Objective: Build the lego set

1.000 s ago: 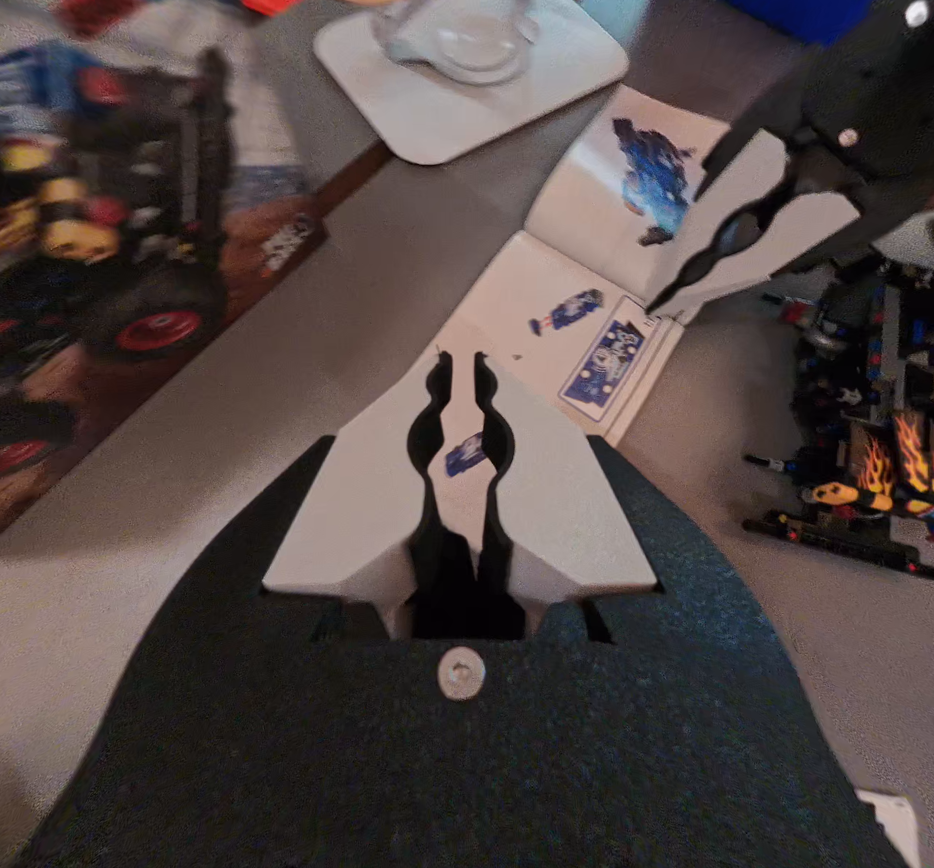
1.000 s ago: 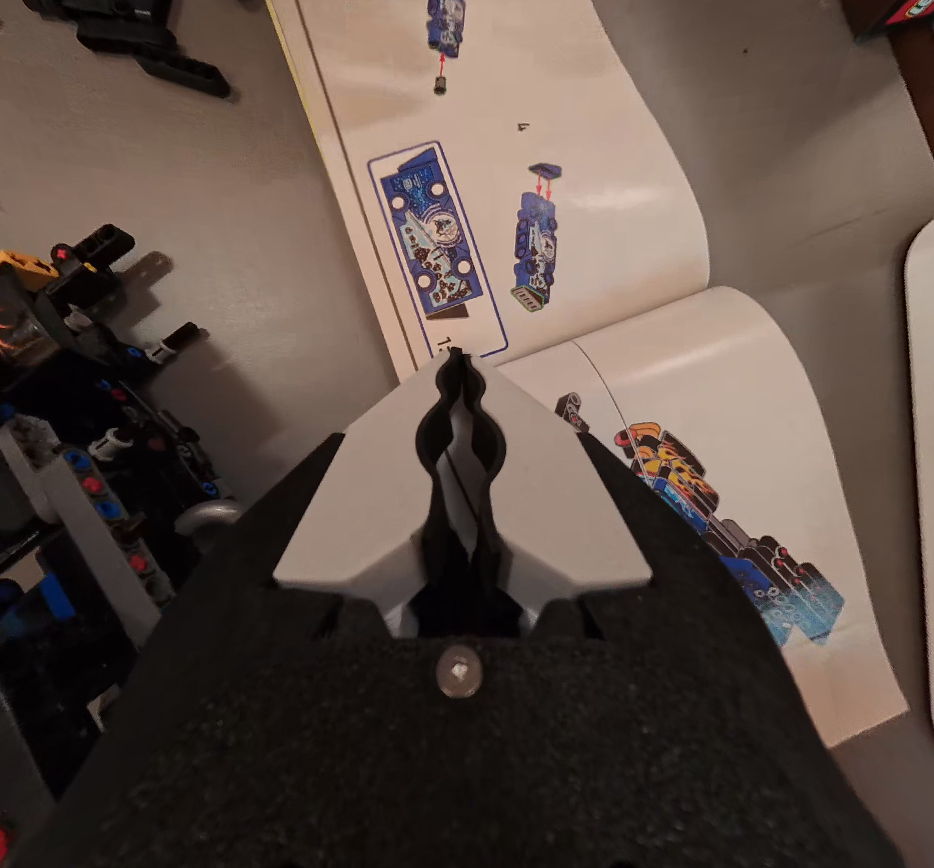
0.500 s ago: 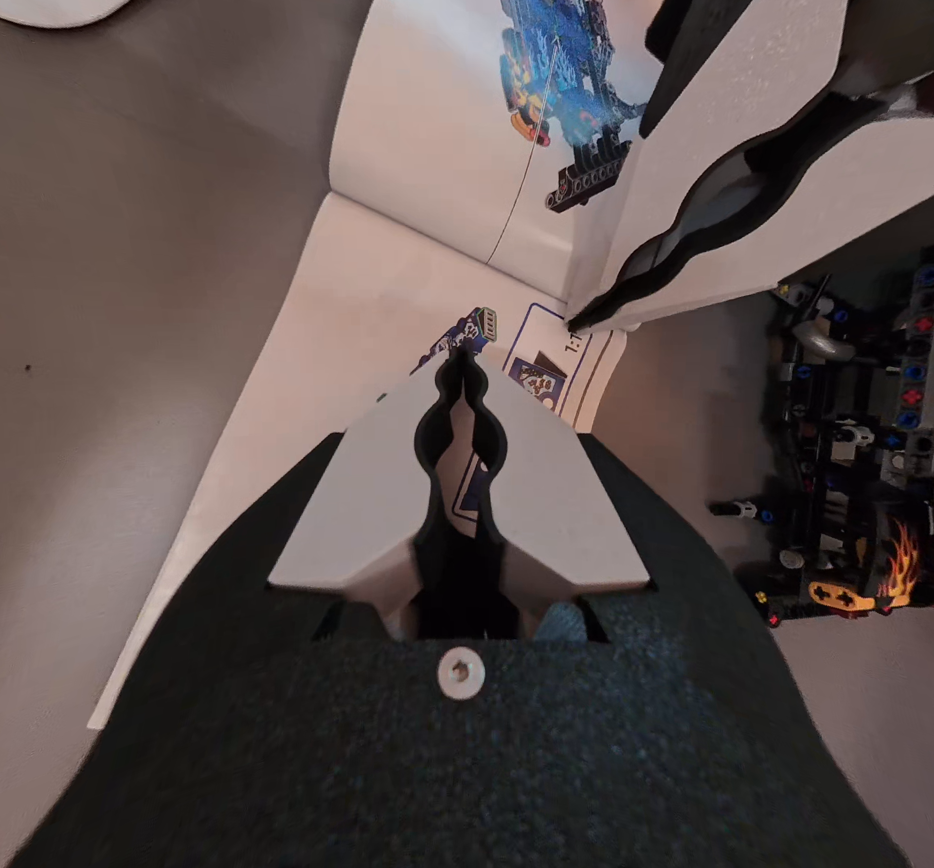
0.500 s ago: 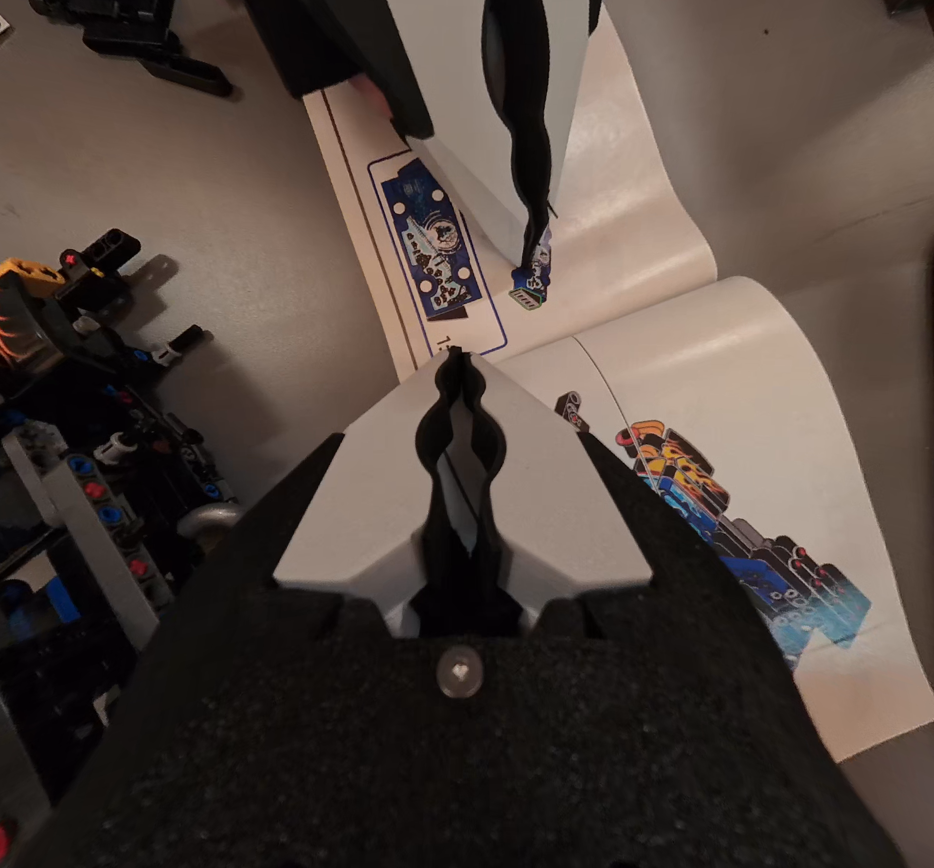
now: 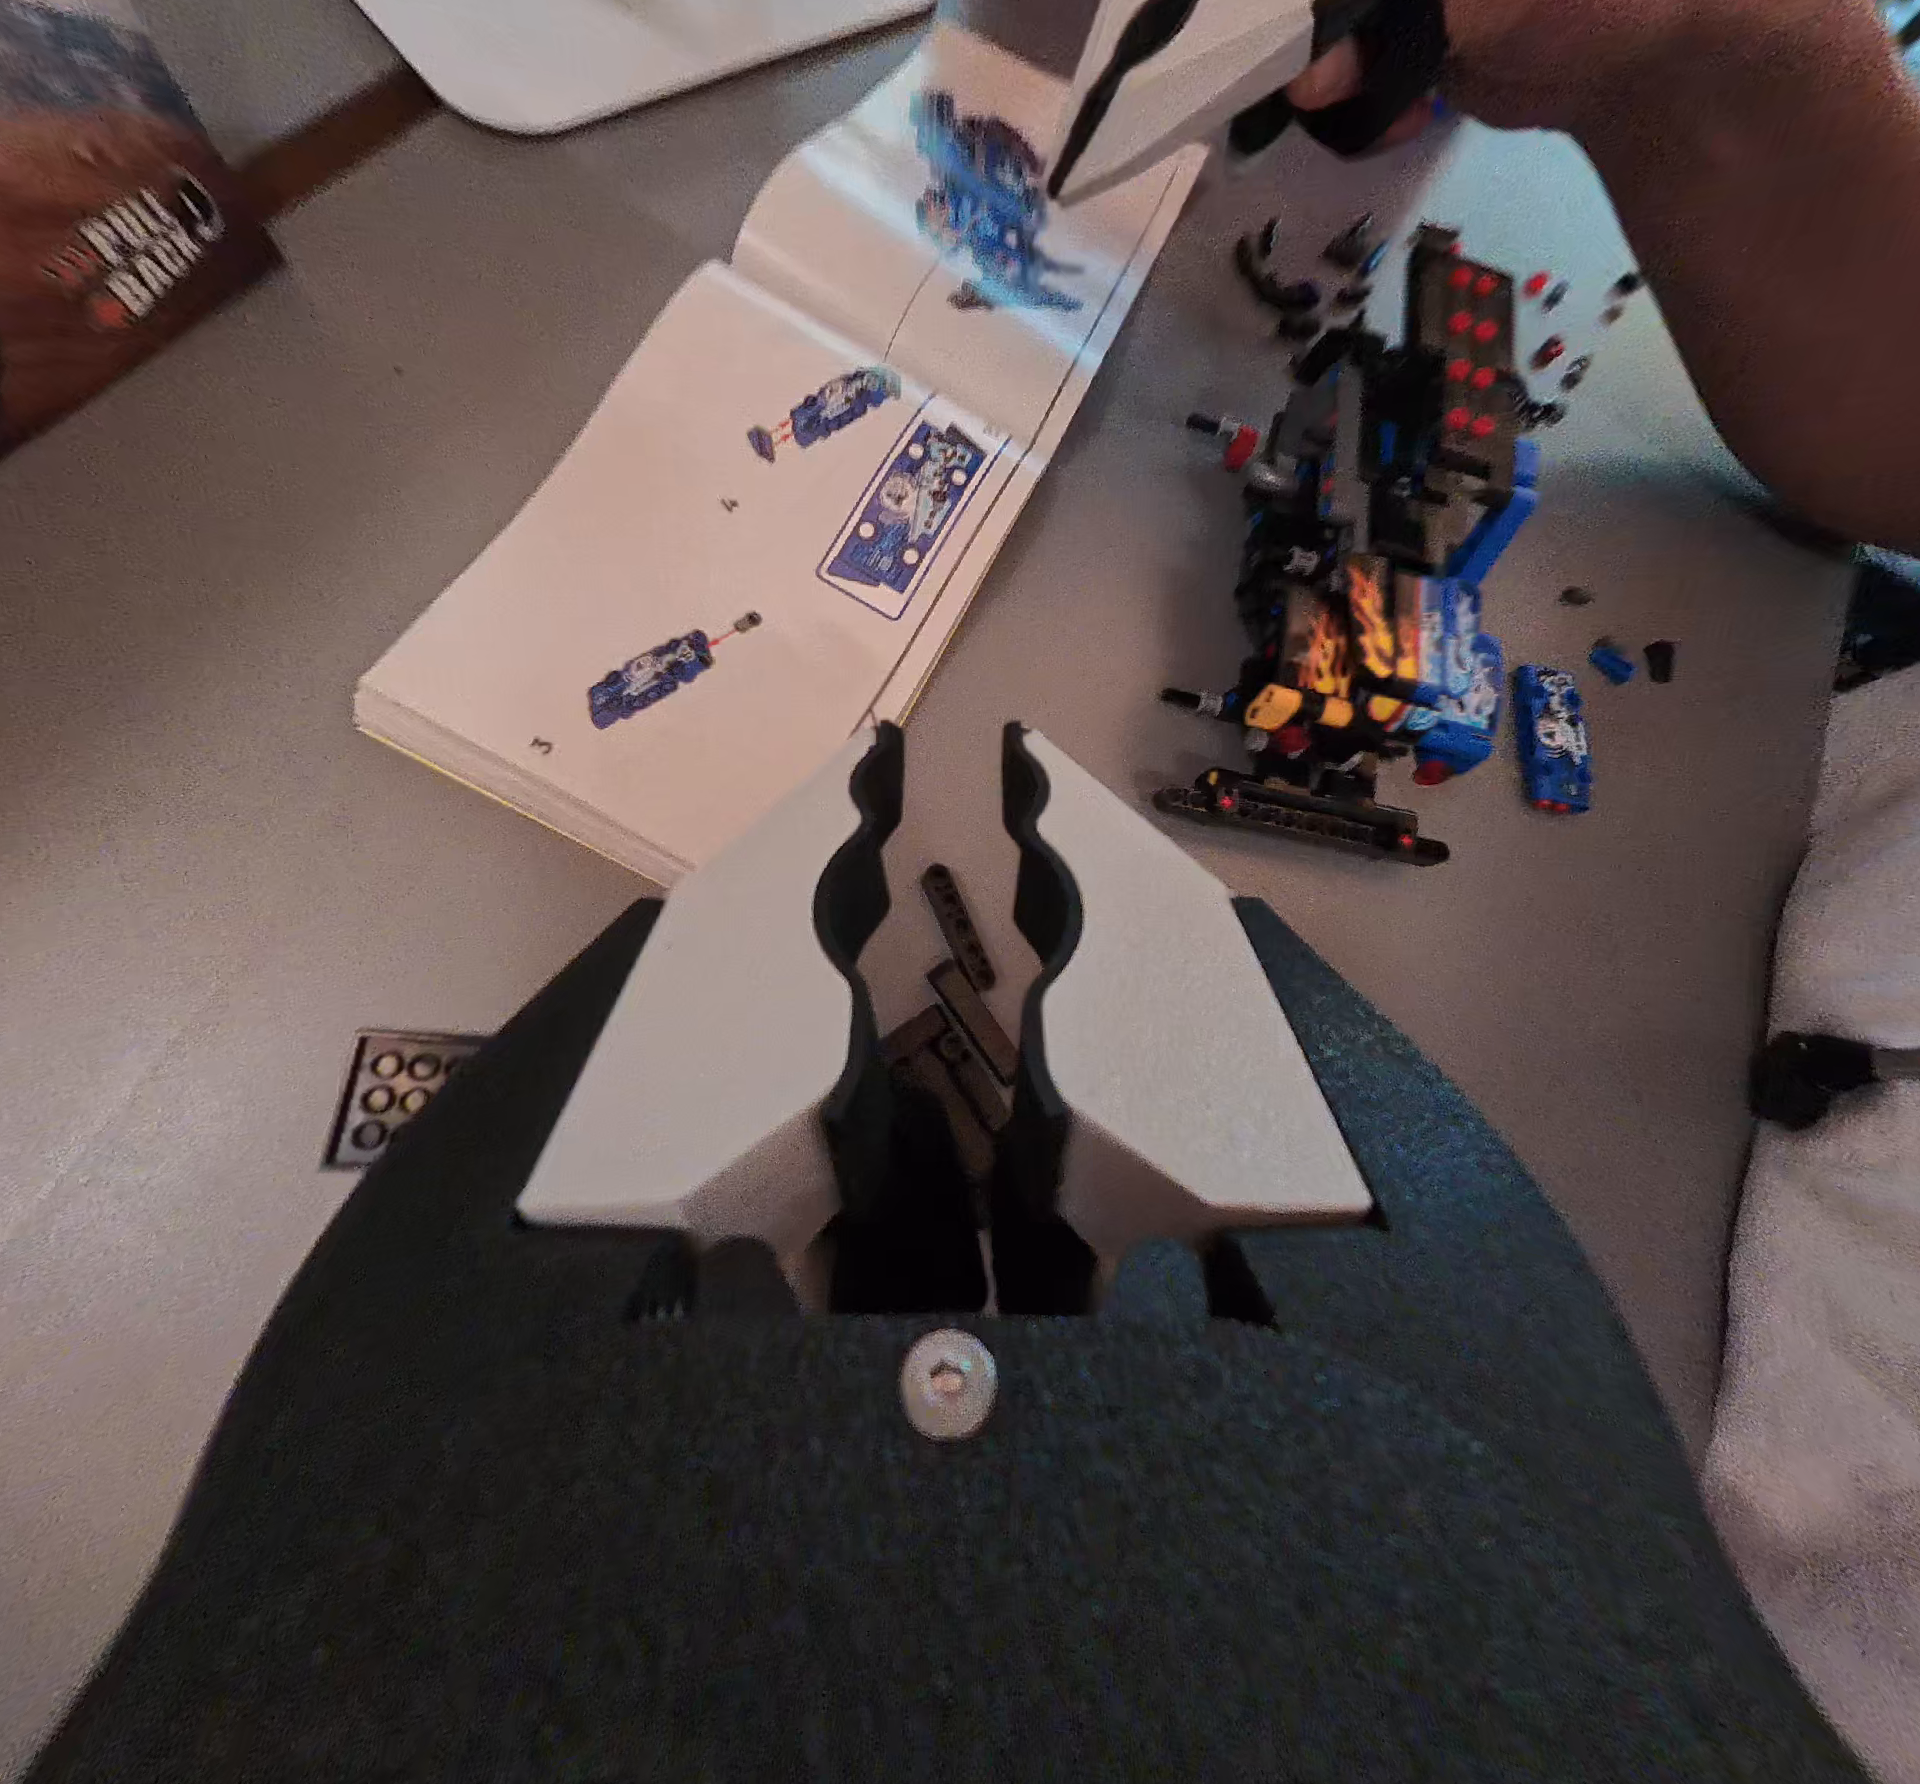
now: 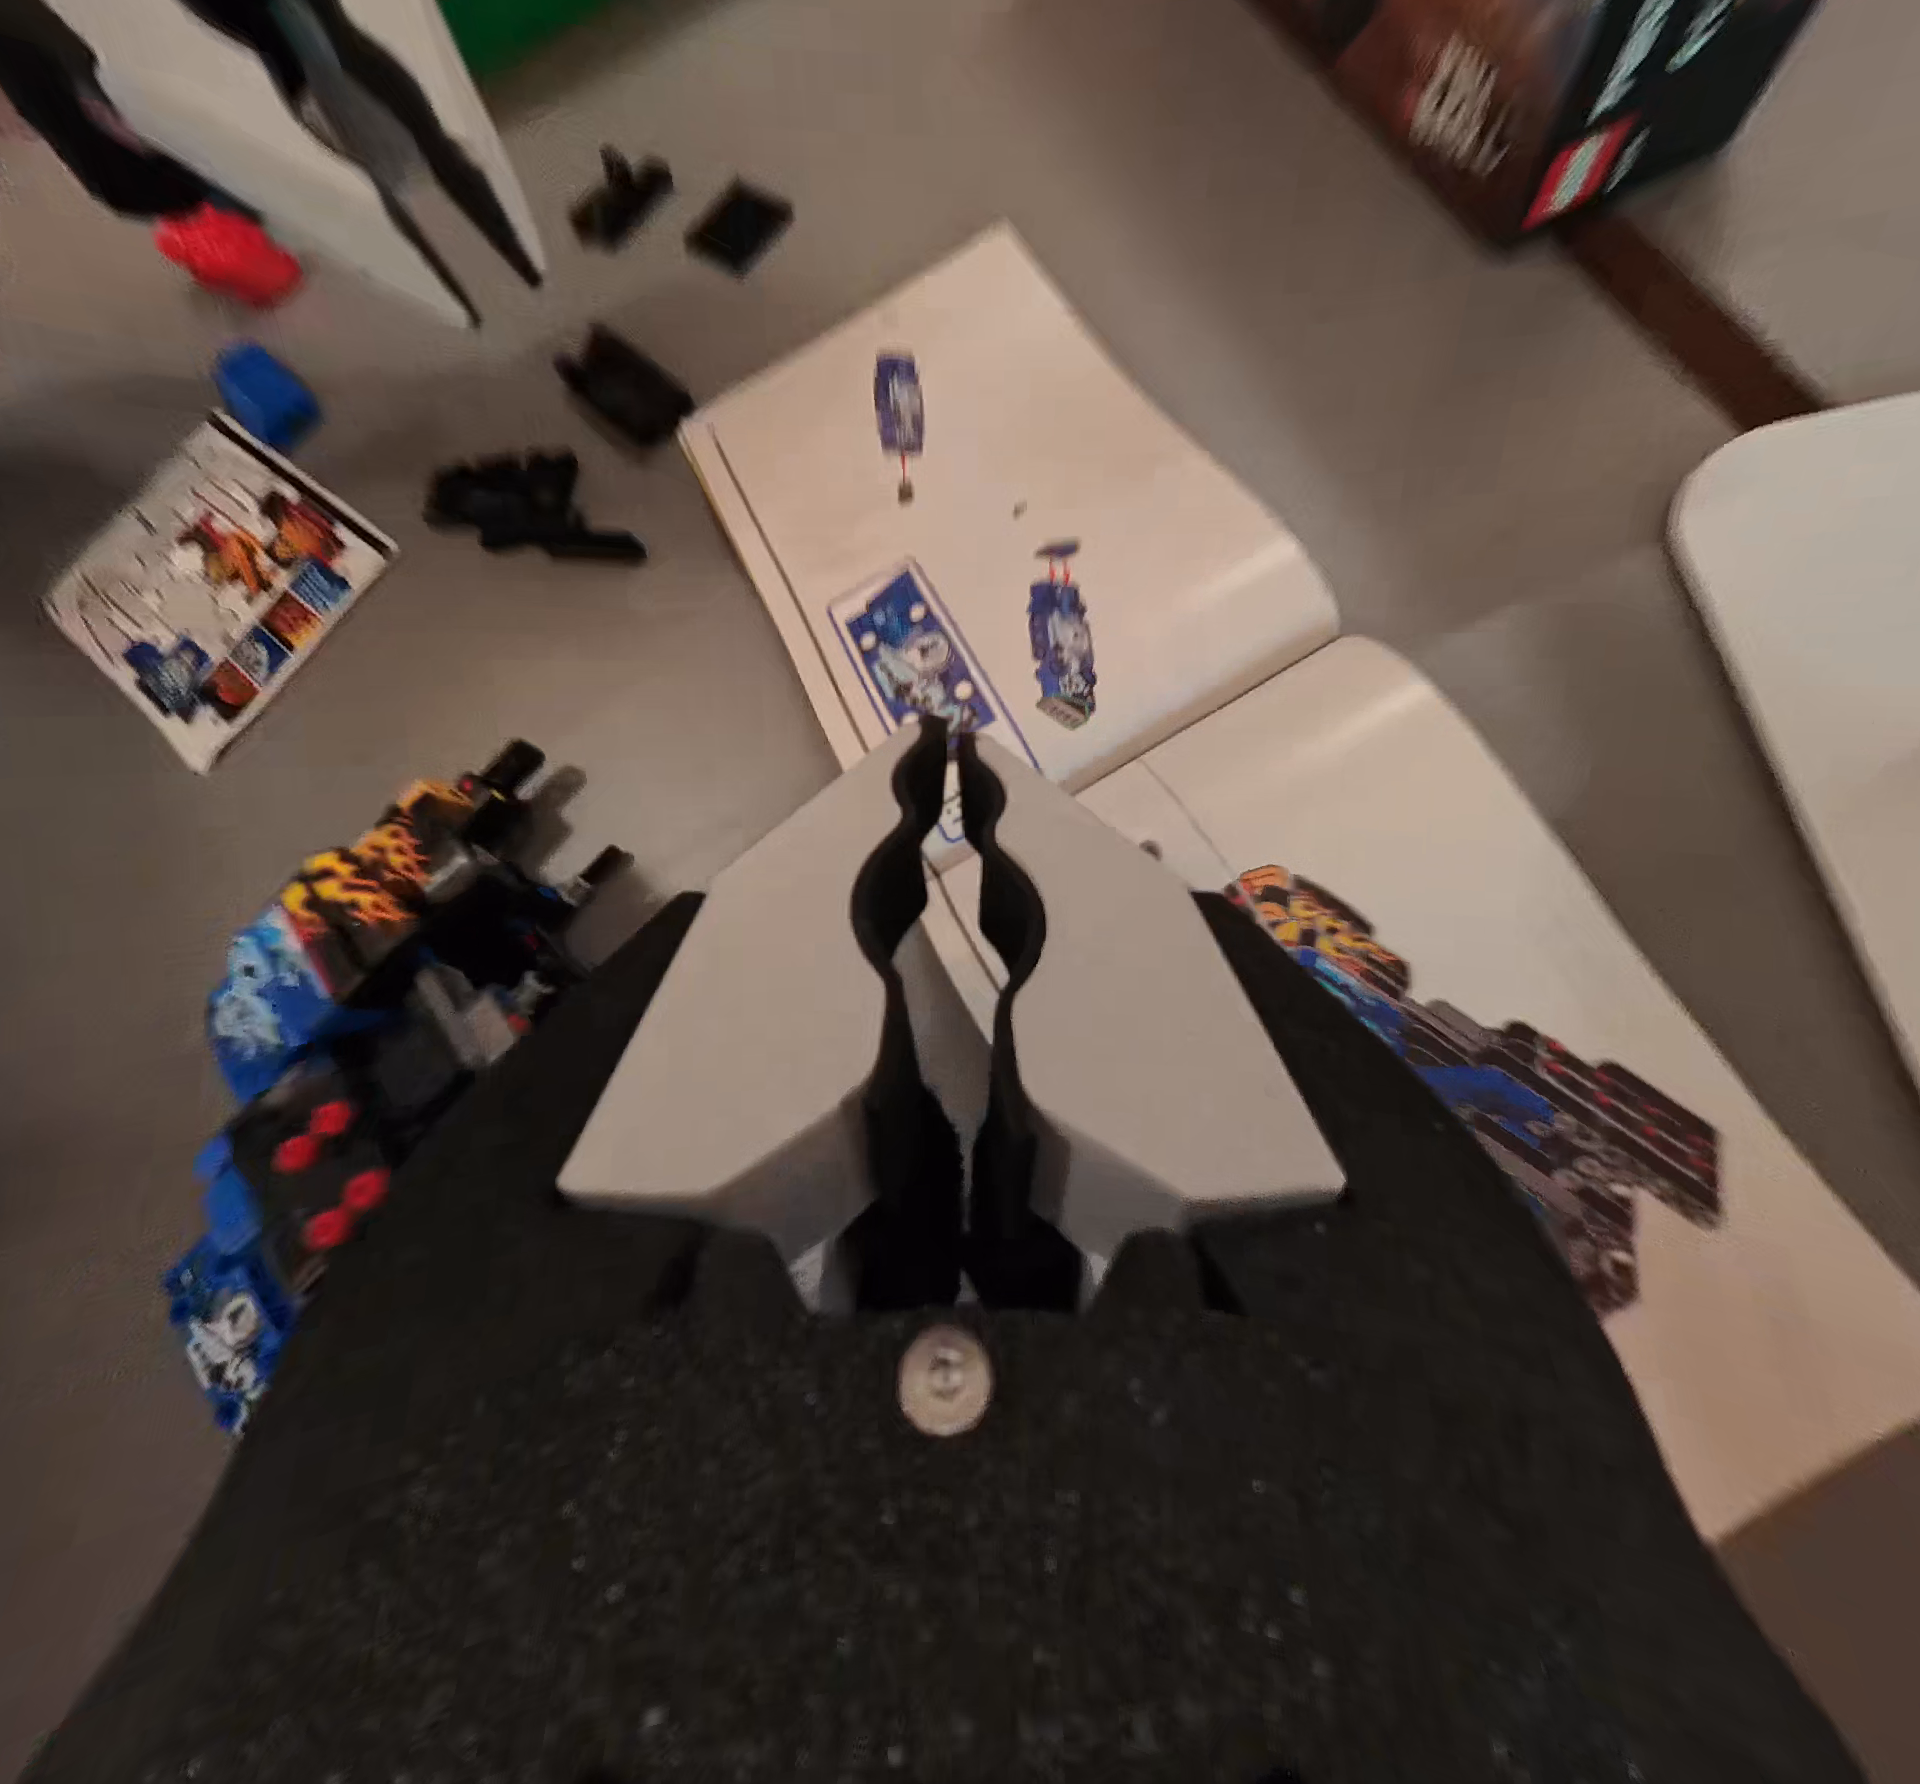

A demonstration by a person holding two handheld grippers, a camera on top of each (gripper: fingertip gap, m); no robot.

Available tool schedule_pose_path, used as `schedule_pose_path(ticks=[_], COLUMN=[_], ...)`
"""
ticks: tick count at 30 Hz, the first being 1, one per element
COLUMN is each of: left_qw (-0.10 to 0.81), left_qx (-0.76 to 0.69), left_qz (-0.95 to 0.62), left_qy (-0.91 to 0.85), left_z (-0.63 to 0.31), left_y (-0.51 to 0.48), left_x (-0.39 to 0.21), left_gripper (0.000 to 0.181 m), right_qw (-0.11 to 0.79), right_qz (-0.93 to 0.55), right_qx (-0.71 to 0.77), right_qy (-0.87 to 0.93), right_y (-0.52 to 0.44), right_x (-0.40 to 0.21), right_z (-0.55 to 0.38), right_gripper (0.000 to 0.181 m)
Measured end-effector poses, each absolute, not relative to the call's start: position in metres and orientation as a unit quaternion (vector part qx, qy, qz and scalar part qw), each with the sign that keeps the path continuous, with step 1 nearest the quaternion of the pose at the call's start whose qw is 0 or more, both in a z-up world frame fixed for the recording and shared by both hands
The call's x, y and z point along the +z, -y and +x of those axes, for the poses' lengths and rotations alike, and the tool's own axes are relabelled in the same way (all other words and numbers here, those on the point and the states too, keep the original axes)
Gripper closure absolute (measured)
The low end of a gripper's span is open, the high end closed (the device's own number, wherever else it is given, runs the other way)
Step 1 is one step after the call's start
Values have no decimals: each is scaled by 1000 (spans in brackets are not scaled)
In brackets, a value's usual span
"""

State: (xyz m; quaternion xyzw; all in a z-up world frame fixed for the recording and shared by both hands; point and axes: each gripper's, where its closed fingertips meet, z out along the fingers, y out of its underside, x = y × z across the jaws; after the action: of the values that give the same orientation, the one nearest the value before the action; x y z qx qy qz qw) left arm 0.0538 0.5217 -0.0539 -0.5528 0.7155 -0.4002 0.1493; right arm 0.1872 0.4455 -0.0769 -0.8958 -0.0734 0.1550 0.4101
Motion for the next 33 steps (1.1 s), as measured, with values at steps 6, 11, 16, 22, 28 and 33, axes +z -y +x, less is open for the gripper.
schedule_pose_path(ticks=[6,11,16,22,28,33], left_qw=[304,352,344,397,423,436], left_qx=[-441,-460,-447,-424,-403,-385], left_qz=[-516,-499,-496,-492,-488,-473], left_qy=[-668,-645,-660,-648,-649,-661], left_z=[21,23,20,13,11,14], left_y=[-537,-537,-535,-550,-555,-547], left_x=[-25,-38,-45,-39,-40,-46], left_gripper=[151,150,158,157,155,156], right_qw=[527,553,523,530,519,526], right_qz=[-849,-833,-851,-847,-854,-850], right_qx=[9,-24,-36,-8,-23,-24], right_qy=[46,-11,-23,-38,-28,-34], right_y=[-385,-349,-341,-345,-346,-340], right_x=[-18,-32,-44,-51,-59,-53], right_z=[213,216,223,223,222,225], right_gripper=[168,161,155,155,155,157])
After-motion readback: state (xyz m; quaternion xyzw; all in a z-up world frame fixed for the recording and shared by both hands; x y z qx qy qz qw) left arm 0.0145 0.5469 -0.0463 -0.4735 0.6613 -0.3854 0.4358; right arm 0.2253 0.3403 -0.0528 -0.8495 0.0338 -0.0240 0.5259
